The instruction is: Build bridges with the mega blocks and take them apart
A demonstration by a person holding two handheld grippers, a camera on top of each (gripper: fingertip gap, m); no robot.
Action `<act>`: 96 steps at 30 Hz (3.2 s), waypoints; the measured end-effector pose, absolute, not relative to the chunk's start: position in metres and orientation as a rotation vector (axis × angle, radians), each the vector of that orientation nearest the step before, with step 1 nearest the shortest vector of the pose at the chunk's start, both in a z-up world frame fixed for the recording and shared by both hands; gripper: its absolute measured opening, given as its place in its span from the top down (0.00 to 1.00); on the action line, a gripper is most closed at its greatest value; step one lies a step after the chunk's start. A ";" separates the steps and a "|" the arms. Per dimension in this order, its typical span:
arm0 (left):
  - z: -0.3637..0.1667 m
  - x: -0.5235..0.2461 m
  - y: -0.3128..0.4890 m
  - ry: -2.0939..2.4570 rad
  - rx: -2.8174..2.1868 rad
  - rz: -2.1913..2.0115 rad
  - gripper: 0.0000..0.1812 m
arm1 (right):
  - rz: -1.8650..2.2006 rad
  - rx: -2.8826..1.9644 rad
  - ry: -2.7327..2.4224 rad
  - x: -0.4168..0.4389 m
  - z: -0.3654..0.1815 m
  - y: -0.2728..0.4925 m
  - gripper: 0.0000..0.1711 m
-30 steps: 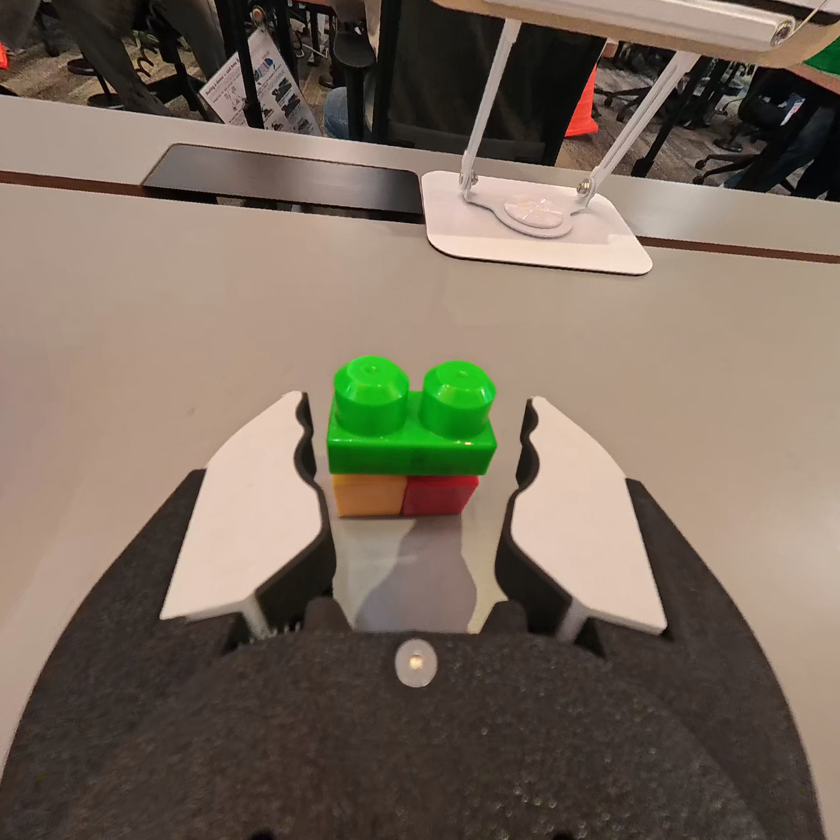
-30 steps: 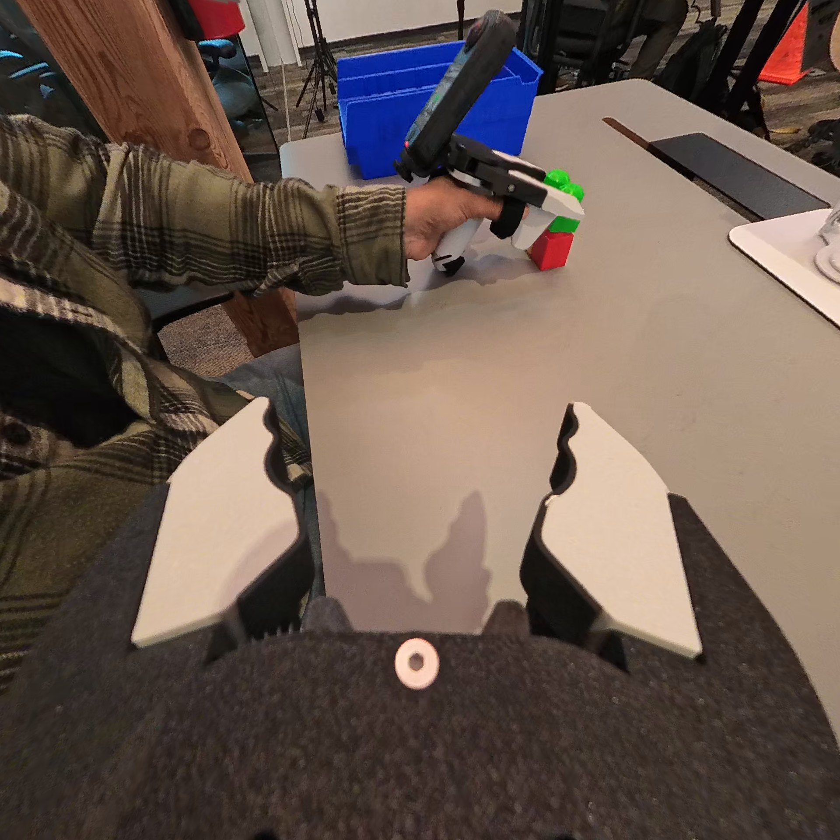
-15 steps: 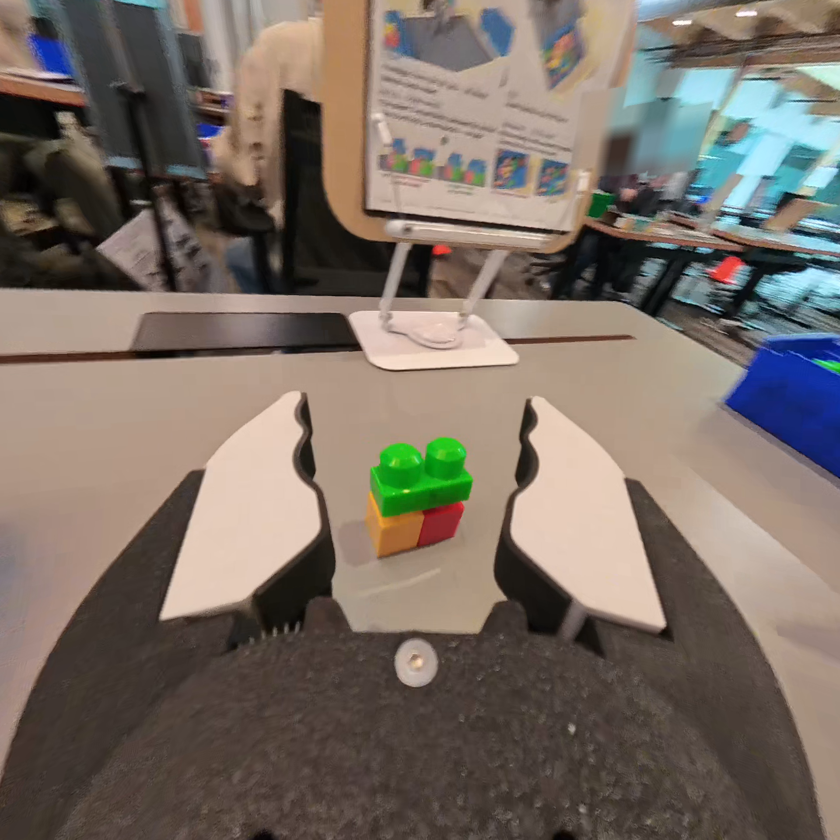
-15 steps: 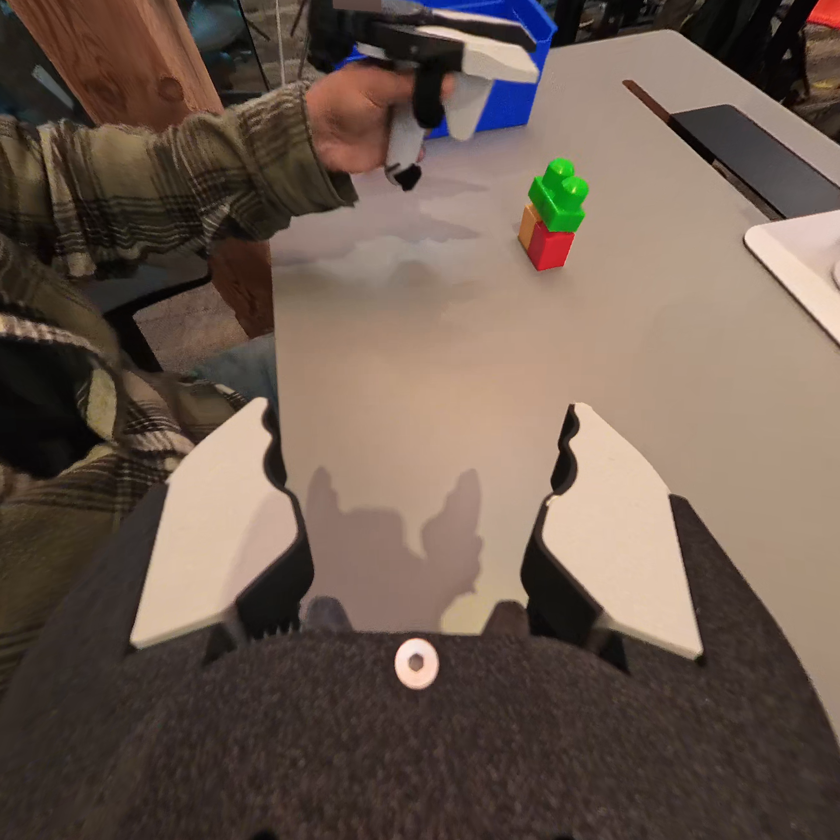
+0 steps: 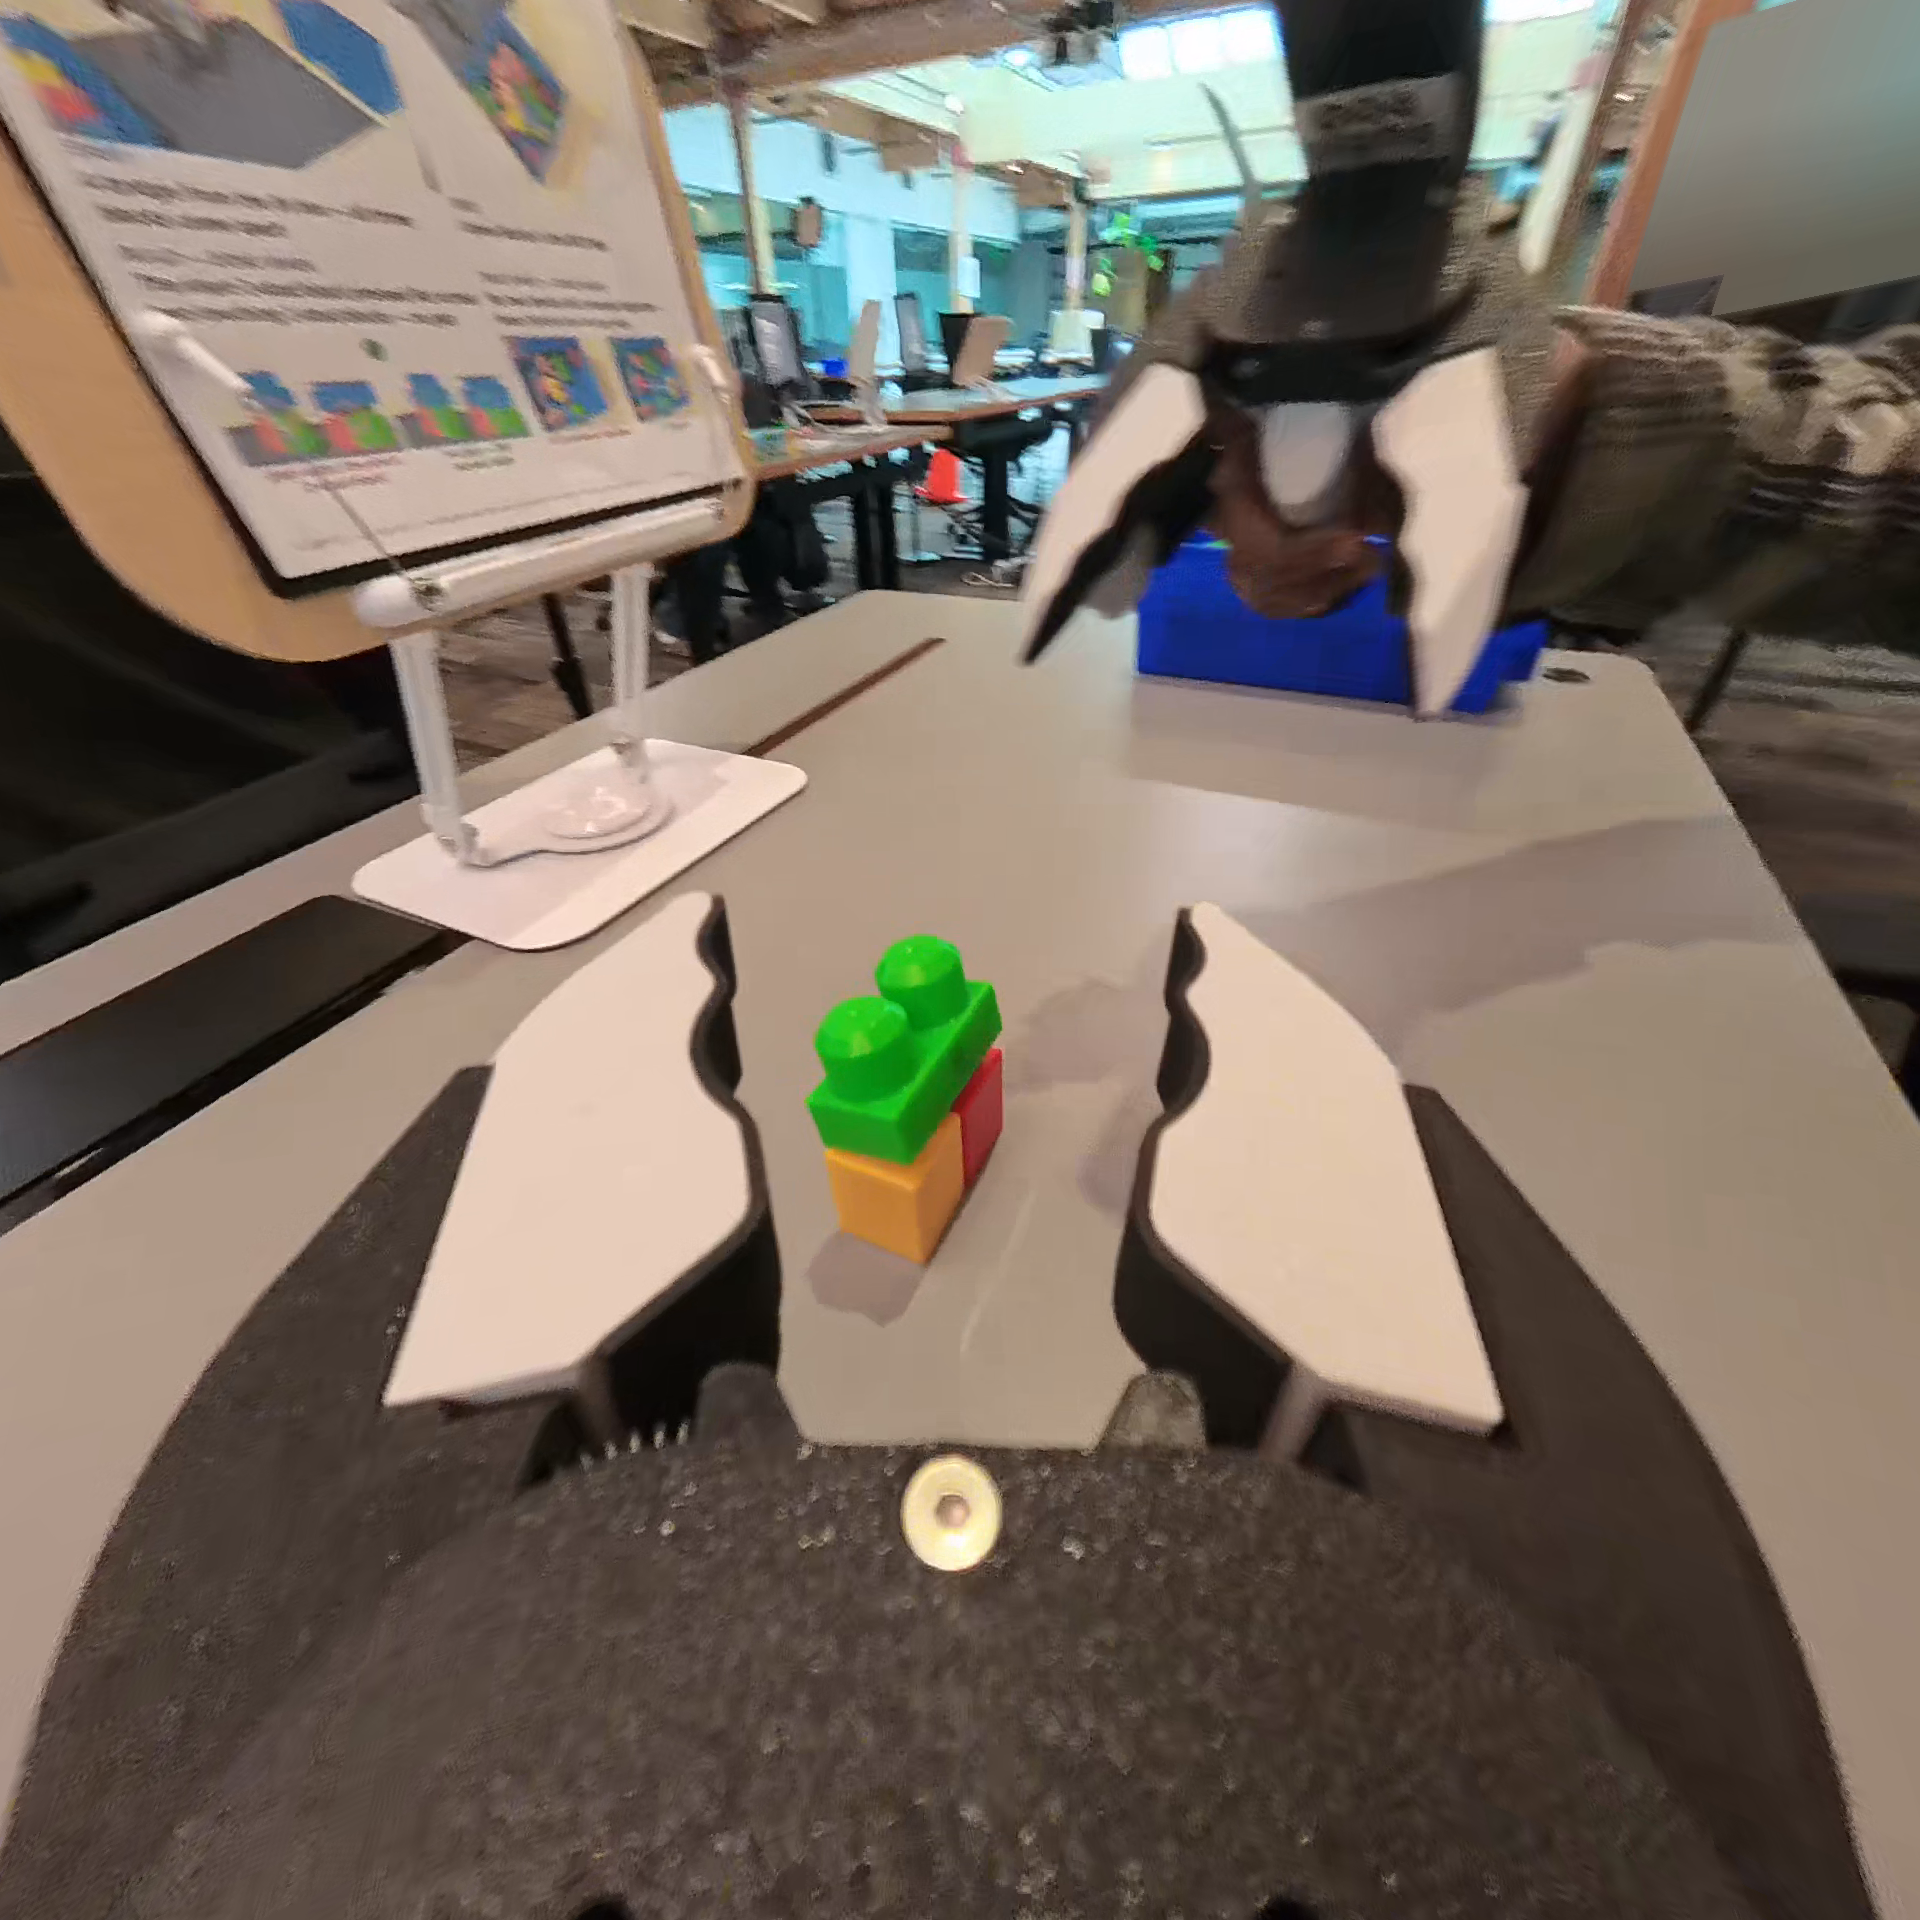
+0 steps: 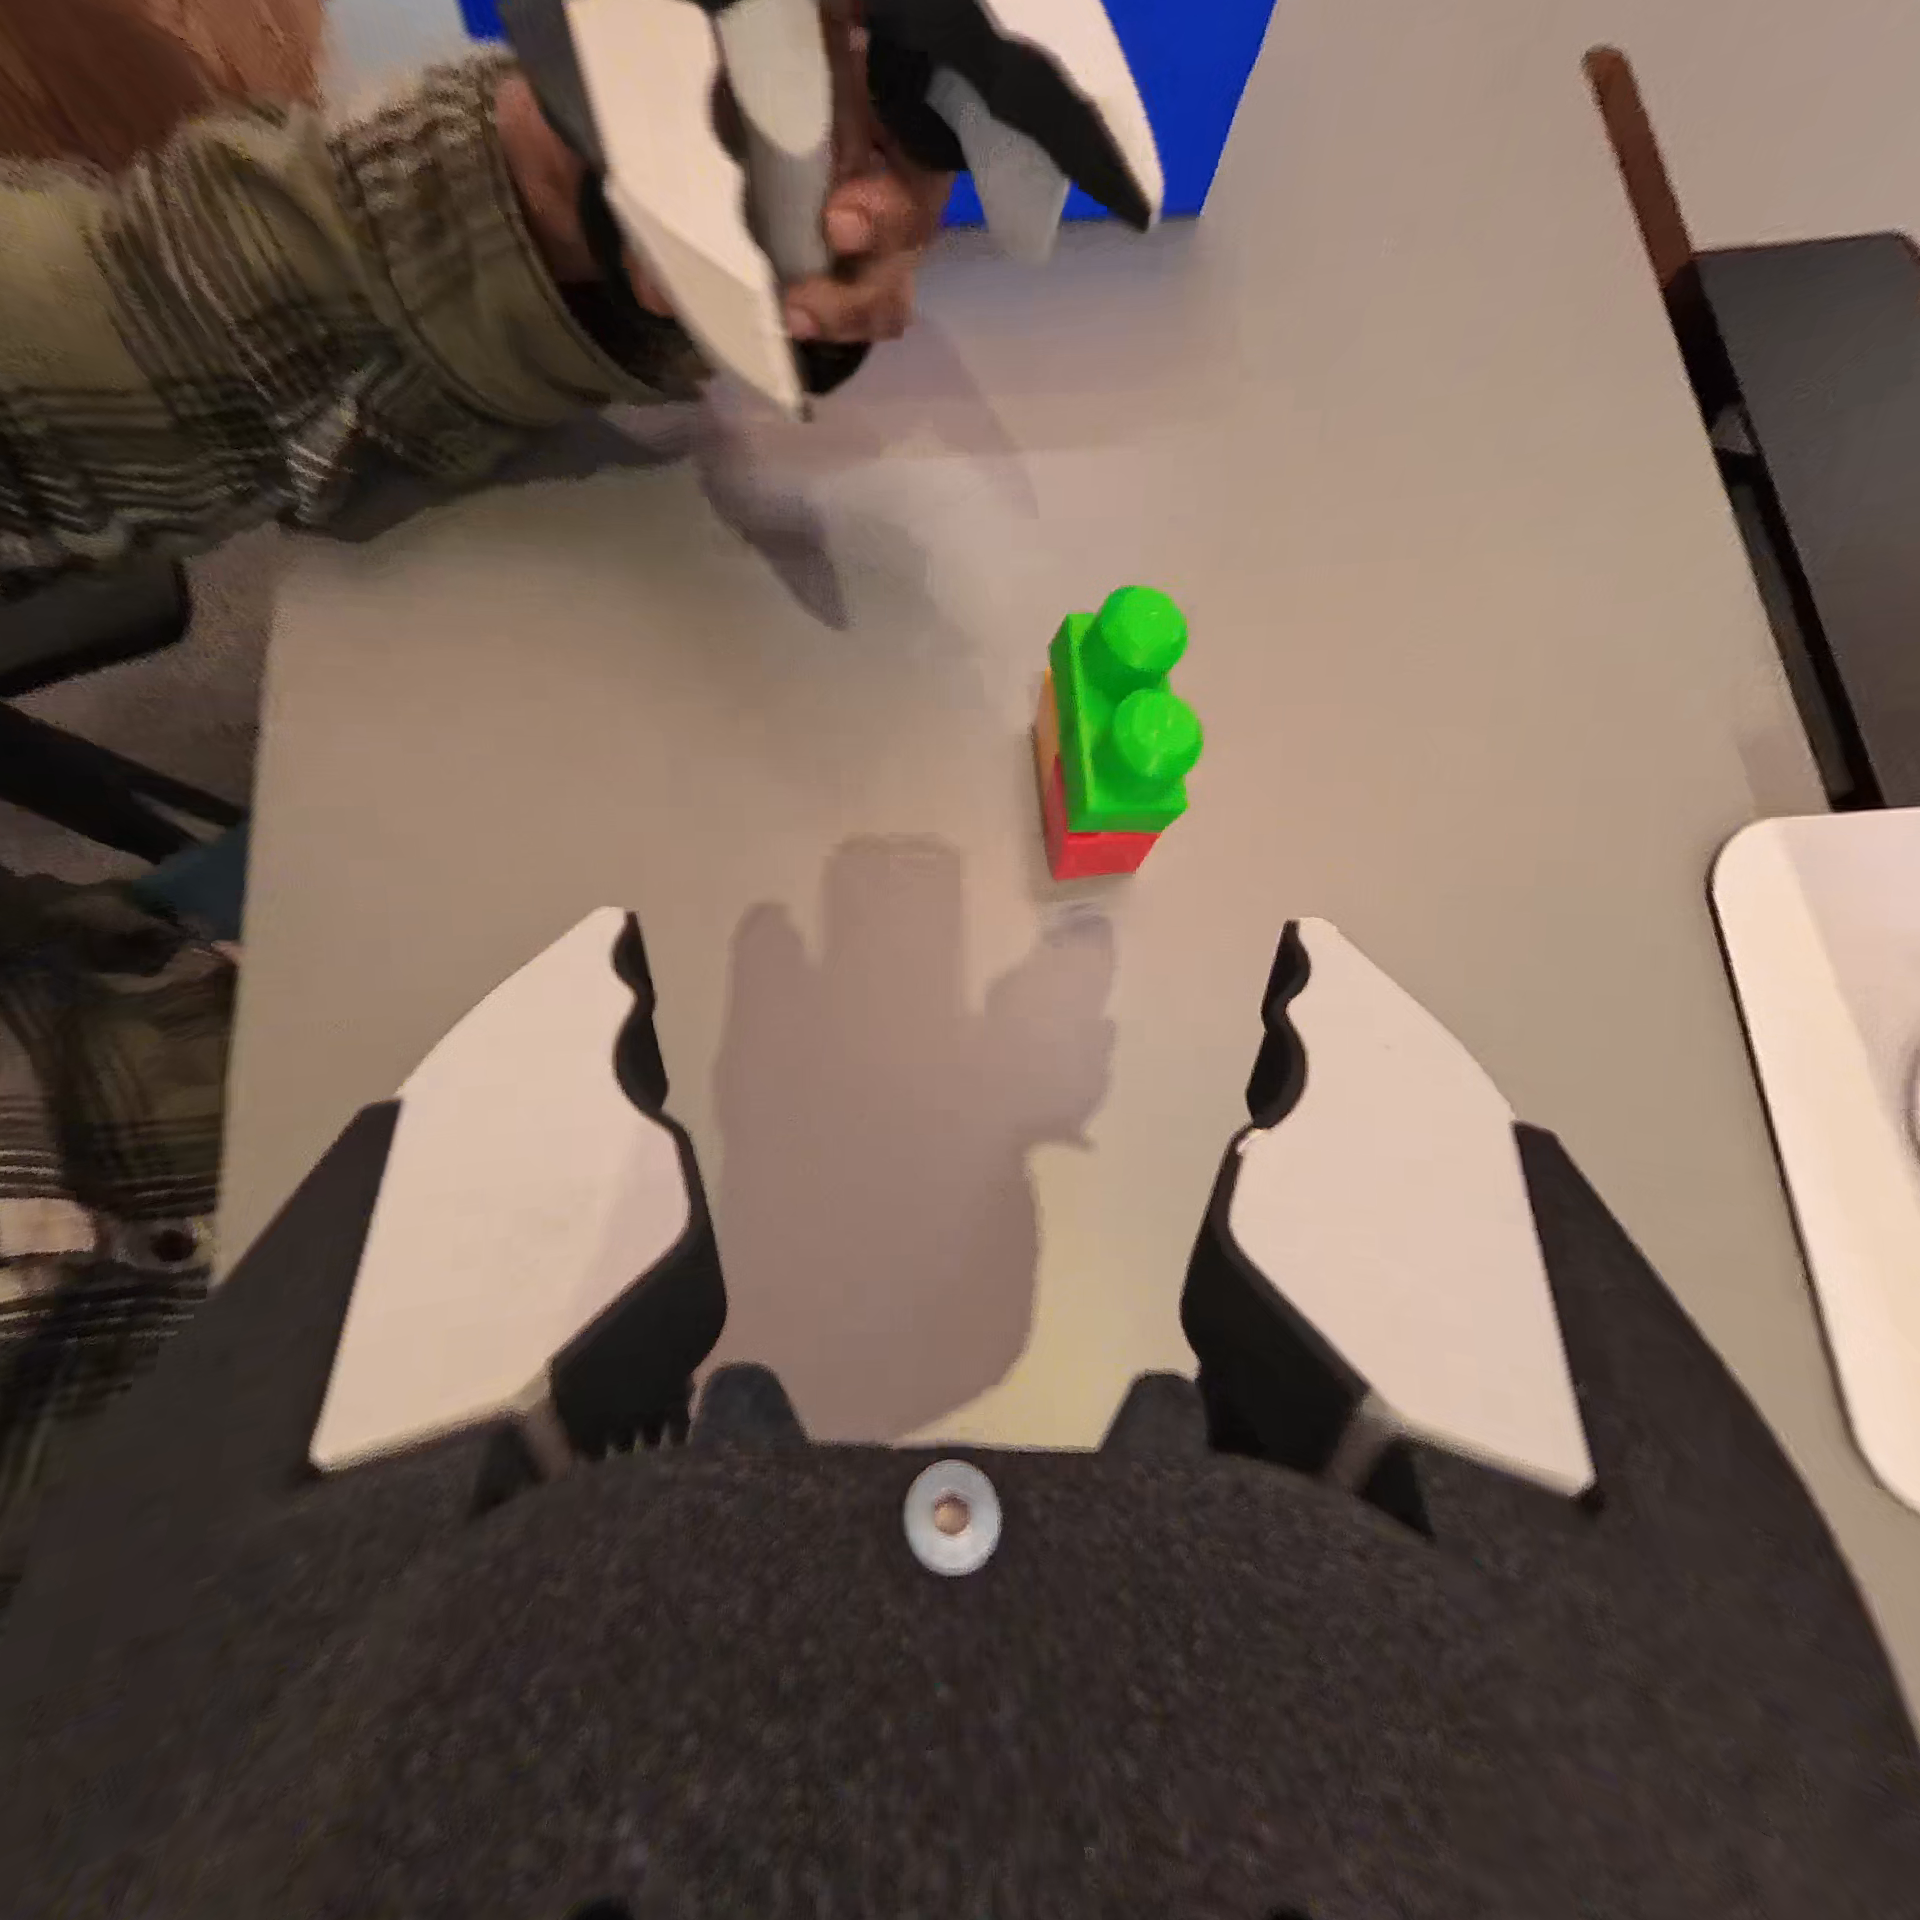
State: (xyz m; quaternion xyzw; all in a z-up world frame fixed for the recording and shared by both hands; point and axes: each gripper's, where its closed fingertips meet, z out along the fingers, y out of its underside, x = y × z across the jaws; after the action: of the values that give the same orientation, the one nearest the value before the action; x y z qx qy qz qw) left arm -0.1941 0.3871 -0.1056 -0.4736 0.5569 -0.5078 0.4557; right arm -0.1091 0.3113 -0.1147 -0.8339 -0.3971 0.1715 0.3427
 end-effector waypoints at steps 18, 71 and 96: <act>-0.129 -0.208 0.403 1.408 -1.219 -1.212 0.59 | 0.467 -2.444 -1.277 -0.143 -0.191 0.395 0.56; -0.134 -0.213 0.426 1.319 -1.264 -1.155 0.59 | -0.036 -2.696 -1.669 -0.141 -0.219 0.392 0.80; -0.145 -0.212 0.427 1.352 -1.301 -1.145 0.59 | 0.229 -2.664 -1.566 -0.157 -0.219 0.402 0.80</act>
State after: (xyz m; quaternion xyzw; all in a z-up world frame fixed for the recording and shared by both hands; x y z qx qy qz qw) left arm -0.2124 0.4274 -0.1450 -0.5274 0.5479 -0.4640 0.4543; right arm -0.1571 0.4025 -0.2190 -0.8595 -0.5053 0.0740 0.0216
